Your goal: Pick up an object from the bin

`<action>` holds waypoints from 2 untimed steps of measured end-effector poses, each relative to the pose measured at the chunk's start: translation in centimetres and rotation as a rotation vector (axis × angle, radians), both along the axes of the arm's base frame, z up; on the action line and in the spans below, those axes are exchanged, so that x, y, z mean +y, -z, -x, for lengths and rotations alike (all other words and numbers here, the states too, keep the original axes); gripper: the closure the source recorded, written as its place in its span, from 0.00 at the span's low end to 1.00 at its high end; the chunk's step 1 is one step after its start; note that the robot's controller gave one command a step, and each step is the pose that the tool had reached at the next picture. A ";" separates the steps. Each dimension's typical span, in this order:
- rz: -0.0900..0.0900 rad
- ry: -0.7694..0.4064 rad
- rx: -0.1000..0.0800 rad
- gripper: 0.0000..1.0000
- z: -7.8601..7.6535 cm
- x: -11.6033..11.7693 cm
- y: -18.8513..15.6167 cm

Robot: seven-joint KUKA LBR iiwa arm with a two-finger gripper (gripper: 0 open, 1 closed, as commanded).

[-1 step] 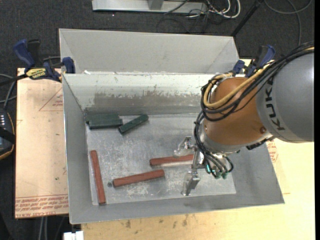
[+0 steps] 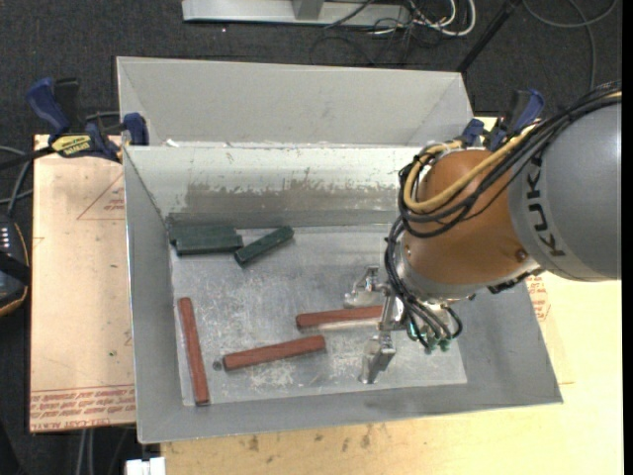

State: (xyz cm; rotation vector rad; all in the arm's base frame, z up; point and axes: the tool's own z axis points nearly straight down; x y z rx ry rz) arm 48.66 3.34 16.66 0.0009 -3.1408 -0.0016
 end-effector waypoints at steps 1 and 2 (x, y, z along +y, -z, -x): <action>-0.001 -0.094 -0.046 1.00 -4.0 2.7 8.3; -0.002 -0.094 -0.046 1.00 -4.0 2.7 8.3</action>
Offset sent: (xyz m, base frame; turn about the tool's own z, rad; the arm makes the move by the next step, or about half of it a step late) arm 0.0000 0.0000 0.0000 0.0000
